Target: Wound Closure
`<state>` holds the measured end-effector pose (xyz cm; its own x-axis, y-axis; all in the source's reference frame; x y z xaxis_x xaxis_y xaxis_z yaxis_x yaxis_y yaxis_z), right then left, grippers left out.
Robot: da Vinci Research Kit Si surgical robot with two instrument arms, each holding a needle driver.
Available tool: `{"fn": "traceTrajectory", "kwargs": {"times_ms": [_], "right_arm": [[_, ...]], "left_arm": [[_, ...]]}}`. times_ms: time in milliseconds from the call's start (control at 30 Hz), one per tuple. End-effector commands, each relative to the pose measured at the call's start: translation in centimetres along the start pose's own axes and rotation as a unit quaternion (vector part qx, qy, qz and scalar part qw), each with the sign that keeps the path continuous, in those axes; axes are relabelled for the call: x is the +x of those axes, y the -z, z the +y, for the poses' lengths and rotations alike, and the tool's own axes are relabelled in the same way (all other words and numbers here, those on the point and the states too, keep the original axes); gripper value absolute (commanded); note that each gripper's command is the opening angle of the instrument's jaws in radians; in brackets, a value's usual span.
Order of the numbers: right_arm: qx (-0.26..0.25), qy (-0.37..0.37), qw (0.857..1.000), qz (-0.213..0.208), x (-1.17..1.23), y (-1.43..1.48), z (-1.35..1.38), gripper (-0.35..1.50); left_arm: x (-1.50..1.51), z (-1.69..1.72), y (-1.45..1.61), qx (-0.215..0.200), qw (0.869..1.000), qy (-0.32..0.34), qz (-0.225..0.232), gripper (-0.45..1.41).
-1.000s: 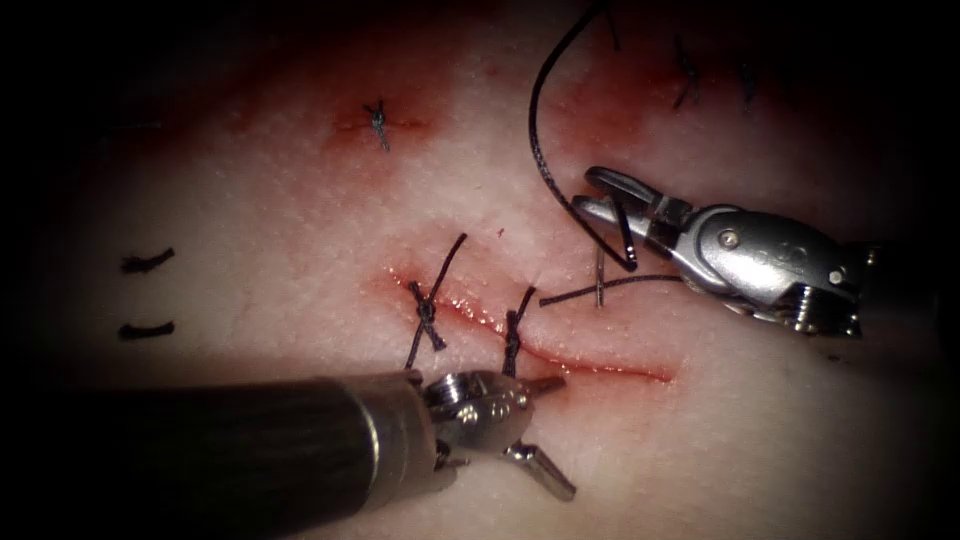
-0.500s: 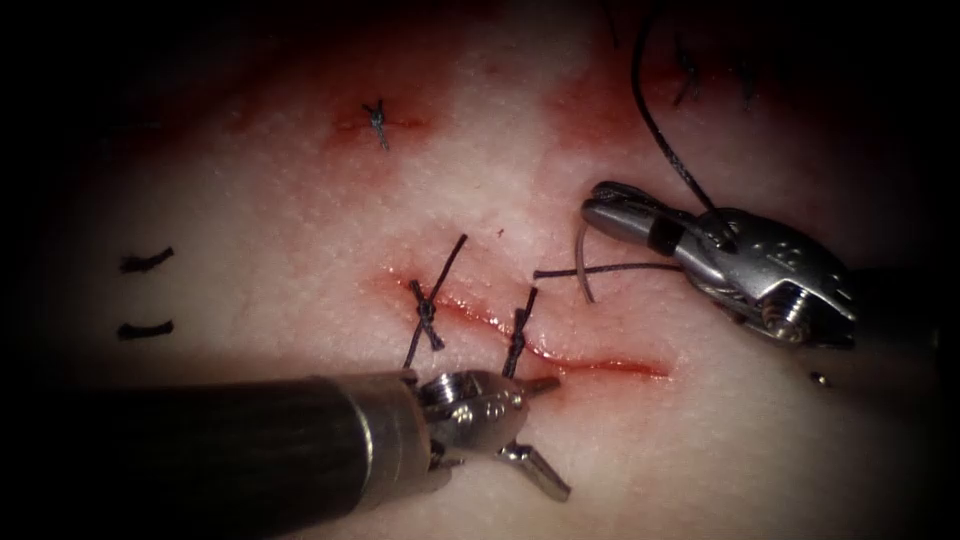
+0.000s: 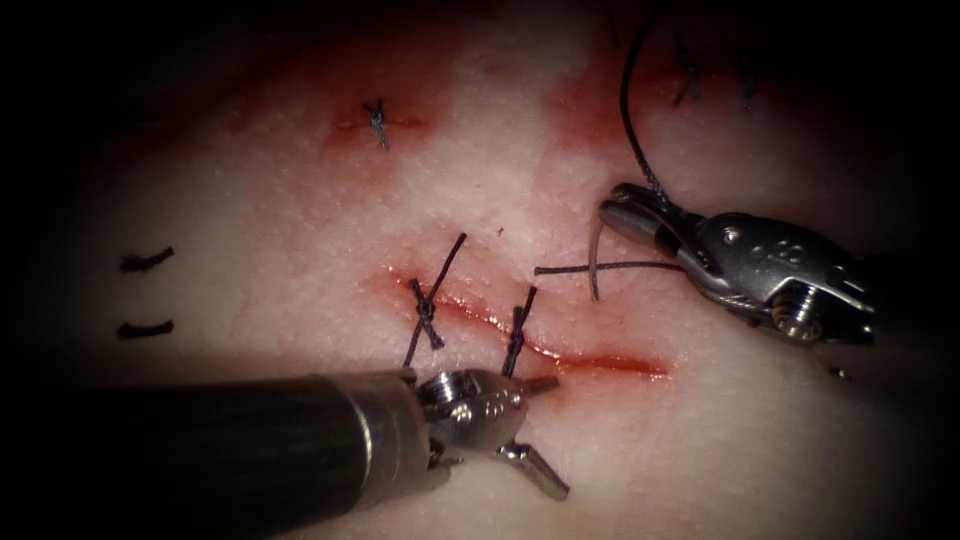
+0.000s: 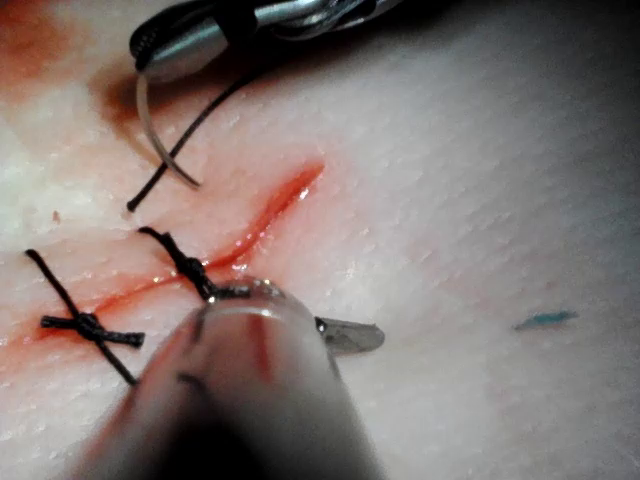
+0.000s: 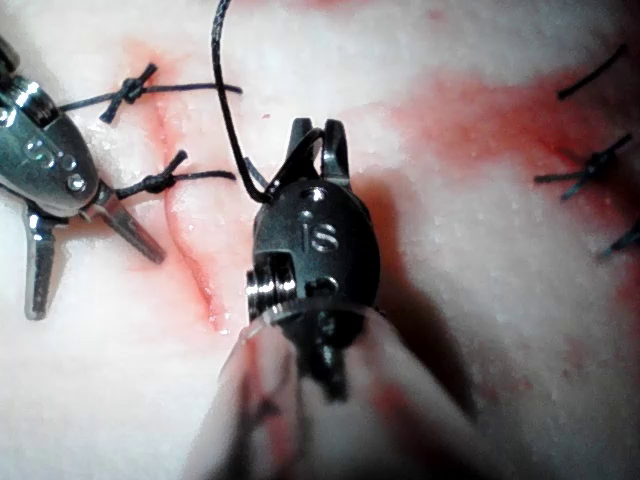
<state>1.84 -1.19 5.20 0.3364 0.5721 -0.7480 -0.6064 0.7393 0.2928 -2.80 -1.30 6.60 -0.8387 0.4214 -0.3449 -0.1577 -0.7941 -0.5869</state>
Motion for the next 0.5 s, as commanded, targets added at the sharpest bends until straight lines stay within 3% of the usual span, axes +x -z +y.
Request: {"fn": "traceTrajectory", "kwargs": {"times_ms": [33, 133, 200, 367, 500], "right_arm": [[0.015, -0.001, 1.0, 0.012, -0.03, -0.08, 0.01, 0.32], [0.046, 0.001, 0.999, 0.025, -0.03, -0.12, 0.09, 1.08], [0.067, 0.006, 0.997, 0.038, -0.06, -0.14, 0.16, 1.28], [0.115, 0.034, 0.99, 0.081, -0.18, -0.16, 0.41, 1.46], [0.136, 0.066, 0.981, 0.122, -0.28, -0.15, 0.6, 1.48]], "left_arm": [[0.01, 0.02, -0.09, -0.001, 1.0, 0.0, 0.0, 0.96], [0.0, 0.02, -0.09, -0.001, 1.0, 0.0, 0.0, 0.96], [0.0, 0.02, -0.09, -0.001, 1.0, 0.0, 0.0, 0.96], [0.0, 0.02, -0.09, -0.001, 1.0, 0.0, 0.0, 0.96], [0.0, 0.02, -0.09, -0.001, 1.0, 0.0, 0.0, 0.94]]}}
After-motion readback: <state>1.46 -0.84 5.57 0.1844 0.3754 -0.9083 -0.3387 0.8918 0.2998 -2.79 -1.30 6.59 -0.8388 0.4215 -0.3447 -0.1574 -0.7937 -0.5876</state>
